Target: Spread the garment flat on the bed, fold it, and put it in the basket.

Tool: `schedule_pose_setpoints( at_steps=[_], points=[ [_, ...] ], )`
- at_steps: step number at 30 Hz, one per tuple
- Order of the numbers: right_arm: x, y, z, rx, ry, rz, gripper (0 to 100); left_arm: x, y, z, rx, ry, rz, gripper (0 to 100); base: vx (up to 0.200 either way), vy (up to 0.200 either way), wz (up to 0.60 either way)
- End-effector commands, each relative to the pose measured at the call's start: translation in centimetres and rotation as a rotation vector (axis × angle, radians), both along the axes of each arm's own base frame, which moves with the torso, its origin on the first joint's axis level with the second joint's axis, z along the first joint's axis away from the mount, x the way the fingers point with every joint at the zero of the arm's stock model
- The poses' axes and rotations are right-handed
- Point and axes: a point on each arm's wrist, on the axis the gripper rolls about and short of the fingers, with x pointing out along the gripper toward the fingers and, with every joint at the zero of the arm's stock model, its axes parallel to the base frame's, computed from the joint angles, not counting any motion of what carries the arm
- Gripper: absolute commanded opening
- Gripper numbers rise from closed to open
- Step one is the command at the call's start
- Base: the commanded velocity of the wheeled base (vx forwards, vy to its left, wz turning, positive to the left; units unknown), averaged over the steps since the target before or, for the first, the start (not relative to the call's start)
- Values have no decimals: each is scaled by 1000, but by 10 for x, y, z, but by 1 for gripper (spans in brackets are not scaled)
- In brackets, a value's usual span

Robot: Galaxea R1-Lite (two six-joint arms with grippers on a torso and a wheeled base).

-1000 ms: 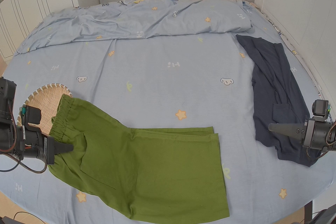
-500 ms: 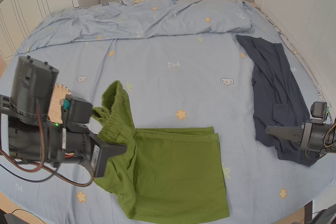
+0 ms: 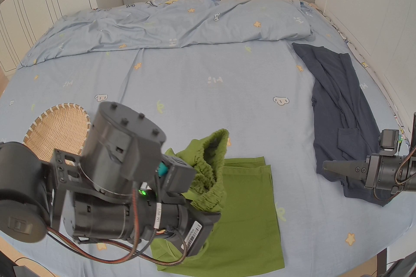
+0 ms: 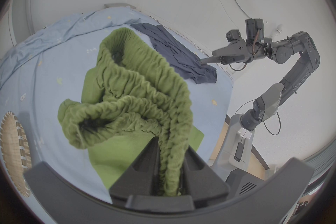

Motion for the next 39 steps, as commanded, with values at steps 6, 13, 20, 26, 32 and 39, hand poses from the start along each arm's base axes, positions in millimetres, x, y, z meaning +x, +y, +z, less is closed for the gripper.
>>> schedule_pose_setpoints(
  at_steps=[6,13,20,26,32,39],
  points=[
    [1,0,-1,-2,6,-1,100,0,-30,-29,37,62,-38,0,0,0,0],
    [1,0,-1,-2,6,-1,100,3,-47,-44,27,76,-25,0,0,0,0],
    [1,1,-1,-2,6,1,100,3,-67,-57,-9,85,-7,100,0,0,0],
    [1,1,-2,-2,8,3,100,8,-84,-53,-215,90,69,100,0,0,0],
    [-1,5,-3,-4,17,30,100,31,-55,-28,-335,102,199,100,0,0,0],
    [-11,31,-7,-12,82,183,100,66,61,-13,-487,291,331,100,0,0,0]
  ],
)
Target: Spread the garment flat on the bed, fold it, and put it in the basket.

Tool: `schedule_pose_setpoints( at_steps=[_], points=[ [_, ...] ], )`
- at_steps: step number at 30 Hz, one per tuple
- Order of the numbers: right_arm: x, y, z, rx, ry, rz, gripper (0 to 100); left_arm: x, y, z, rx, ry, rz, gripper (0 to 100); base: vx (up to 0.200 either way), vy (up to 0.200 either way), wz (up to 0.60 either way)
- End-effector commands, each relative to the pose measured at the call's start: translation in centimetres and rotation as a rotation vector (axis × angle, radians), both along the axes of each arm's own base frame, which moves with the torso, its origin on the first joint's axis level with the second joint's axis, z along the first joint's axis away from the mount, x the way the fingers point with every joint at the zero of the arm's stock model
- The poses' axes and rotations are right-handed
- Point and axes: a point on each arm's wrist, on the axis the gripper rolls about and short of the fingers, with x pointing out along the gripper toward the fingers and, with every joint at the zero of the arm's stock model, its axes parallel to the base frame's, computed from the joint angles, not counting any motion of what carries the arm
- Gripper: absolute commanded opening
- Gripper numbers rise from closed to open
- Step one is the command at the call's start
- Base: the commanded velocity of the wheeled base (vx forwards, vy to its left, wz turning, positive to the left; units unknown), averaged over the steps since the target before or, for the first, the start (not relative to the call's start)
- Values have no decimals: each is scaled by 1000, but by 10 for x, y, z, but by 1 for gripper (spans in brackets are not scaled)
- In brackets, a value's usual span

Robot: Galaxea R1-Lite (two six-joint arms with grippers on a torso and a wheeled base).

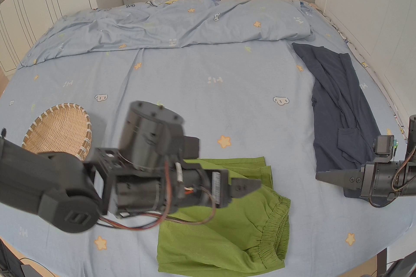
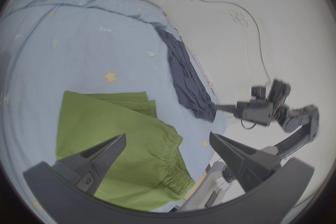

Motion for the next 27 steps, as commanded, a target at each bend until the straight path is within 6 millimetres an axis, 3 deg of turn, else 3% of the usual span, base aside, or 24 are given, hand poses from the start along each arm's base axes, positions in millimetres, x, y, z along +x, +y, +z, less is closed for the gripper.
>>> schedule_pose_setpoints(
  at_steps=[1,4,6,7,8,10,16,23,27],
  points=[
    [-6,25,-4,-13,70,141,100,15,98,11,-141,125,88,100,0,0,0],
    [-4,44,-9,-45,130,223,100,19,131,-10,-177,230,76,100,0,0,0],
    [-4,46,-9,-48,137,231,100,20,134,-13,-179,238,77,100,0,0,0],
    [-2,66,-17,-90,200,300,100,28,146,-39,-153,275,50,100,0,0,0],
    [-2,66,-17,-90,200,300,100,28,146,-39,-153,275,50,100,0,0,0],
    [3,86,-26,-126,235,358,100,29,155,-58,-87,231,13,100,0,0,0],
    [16,122,-53,-191,323,426,100,37,153,-83,-17,248,-33,100,0,0,0],
    [21,125,-74,-221,377,449,100,56,144,-108,-1,312,-42,100,0,0,0],
    [22,126,-80,-214,404,491,100,61,141,-112,-7,303,-43,100,0,0,0]
  ],
)
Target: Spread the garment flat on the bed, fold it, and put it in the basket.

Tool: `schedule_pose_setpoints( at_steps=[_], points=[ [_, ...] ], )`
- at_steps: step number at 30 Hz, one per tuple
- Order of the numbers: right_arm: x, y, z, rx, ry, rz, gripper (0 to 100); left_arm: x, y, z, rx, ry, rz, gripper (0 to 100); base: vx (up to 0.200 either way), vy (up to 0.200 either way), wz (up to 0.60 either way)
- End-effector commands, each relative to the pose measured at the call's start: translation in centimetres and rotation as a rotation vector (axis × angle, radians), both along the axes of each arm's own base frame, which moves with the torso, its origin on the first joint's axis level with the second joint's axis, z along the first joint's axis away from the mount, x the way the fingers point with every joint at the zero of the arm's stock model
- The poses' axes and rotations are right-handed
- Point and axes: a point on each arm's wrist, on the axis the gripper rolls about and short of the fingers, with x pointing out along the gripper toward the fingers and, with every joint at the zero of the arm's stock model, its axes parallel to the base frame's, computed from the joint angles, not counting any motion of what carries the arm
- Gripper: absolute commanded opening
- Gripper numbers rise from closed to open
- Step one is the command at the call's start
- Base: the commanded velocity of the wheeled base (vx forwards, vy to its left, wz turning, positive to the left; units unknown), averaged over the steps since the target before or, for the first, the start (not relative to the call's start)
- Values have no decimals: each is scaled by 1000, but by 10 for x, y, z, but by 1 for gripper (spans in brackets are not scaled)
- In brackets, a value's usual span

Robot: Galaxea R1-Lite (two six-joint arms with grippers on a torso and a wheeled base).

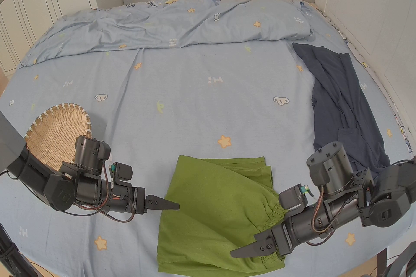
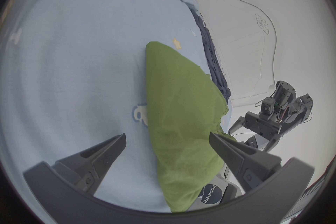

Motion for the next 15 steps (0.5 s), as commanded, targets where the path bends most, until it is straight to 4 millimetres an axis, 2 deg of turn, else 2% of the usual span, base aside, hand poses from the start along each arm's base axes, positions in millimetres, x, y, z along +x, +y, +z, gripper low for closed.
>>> schedule_pose_setpoints(
  at_steps=[1,5,10,15],
  points=[
    [4,7,-22,-41,69,32,100,11,-5,-20,10,45,-6,100,0,0,0],
    [0,2,-36,-82,116,32,100,13,-14,-20,2,38,-29,100,0,0,0],
    [-9,-22,-50,-79,177,78,100,14,-27,-22,-14,46,-50,100,0,0,0],
    [-6,-41,-59,-75,196,59,100,17,-35,-33,-16,52,-62,100,0,0,0]
  ],
)
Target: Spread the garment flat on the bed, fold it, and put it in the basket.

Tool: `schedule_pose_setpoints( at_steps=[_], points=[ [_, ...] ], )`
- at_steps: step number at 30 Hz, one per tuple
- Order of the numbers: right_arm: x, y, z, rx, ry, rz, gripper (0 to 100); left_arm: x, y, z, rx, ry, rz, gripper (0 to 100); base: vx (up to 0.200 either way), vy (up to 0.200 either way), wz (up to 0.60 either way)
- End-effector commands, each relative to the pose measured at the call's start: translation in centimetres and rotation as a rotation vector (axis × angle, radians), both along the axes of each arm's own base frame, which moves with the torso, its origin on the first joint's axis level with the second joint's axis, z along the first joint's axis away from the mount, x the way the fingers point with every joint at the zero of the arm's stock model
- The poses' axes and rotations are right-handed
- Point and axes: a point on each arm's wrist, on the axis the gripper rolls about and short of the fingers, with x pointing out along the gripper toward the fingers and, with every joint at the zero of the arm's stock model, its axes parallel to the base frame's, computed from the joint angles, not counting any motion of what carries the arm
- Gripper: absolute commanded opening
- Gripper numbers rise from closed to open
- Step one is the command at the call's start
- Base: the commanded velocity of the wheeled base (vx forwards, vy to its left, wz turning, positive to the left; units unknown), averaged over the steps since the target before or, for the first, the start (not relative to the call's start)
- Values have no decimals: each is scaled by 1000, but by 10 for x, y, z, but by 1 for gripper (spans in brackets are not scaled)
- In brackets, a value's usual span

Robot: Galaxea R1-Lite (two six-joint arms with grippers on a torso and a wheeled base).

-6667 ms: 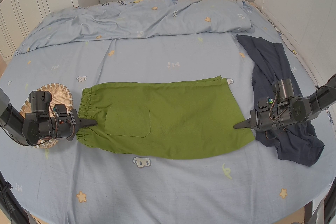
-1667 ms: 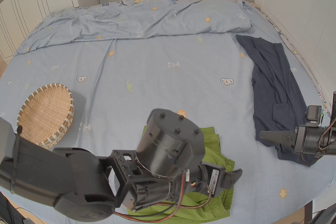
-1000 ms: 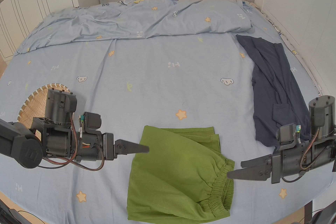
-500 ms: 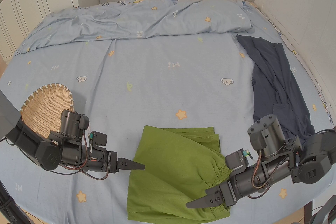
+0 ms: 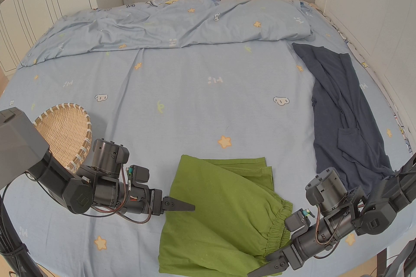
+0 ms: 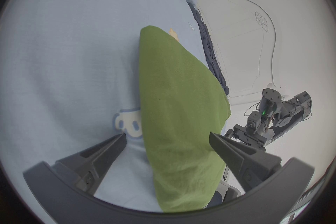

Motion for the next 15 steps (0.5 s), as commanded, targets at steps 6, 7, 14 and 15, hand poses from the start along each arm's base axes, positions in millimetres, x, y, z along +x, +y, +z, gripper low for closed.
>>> schedule_pose_setpoints(
  at_steps=[6,7,14,15],
  points=[
    [6,-28,-24,-12,-3,-43,100,1,-21,-27,4,41,-51,100,0,0,0],
    [7,-28,-24,-10,-5,-44,100,1,-22,-27,4,38,-51,100,0,0,0],
    [6,-29,-23,25,-46,-45,100,-3,-32,-29,-18,44,-63,100,0,0,0],
    [6,-29,-23,28,-51,-45,100,-5,-38,-29,-25,54,-69,100,0,0,0]
  ],
)
